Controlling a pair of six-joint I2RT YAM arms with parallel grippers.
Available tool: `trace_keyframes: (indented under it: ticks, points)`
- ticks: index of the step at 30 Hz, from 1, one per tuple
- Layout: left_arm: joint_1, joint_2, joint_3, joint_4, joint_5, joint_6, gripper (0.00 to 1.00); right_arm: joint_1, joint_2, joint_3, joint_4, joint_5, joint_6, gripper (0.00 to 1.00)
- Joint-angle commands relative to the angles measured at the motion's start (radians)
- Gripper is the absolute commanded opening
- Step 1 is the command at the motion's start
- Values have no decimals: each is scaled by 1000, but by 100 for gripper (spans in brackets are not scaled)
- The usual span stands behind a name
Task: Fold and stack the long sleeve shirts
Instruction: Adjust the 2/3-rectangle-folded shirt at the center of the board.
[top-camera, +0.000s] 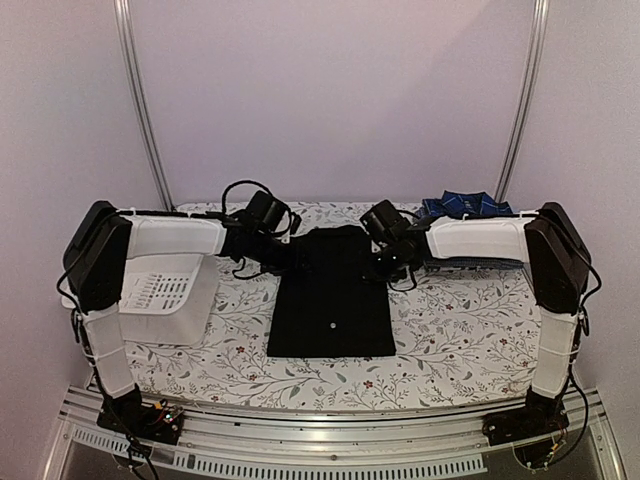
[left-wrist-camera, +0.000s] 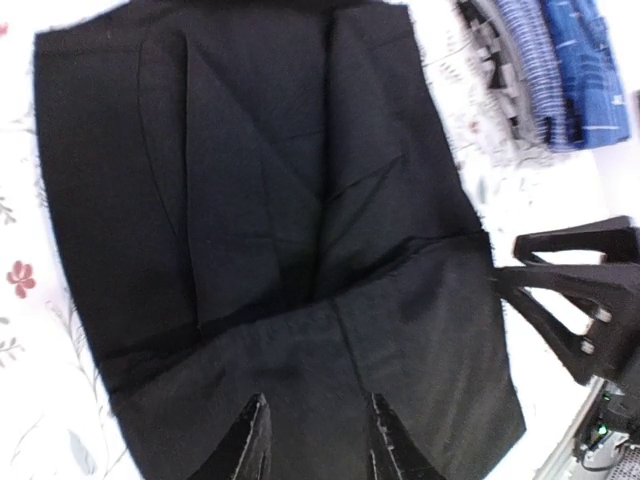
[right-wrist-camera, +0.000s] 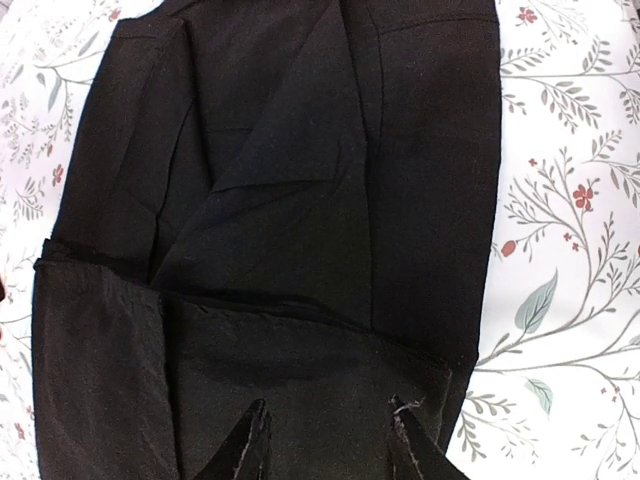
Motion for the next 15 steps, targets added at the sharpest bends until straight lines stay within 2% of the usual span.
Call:
trace_keyframes:
  ticks: [1,15]
  points:
    - [-3,-114,-86,-2,-16,-6,32,-4,-20,-49,5,4,13,35]
    - [-91,-361,-411,-34,-23,-34,31,-62,54,-121,51,-55,27,29]
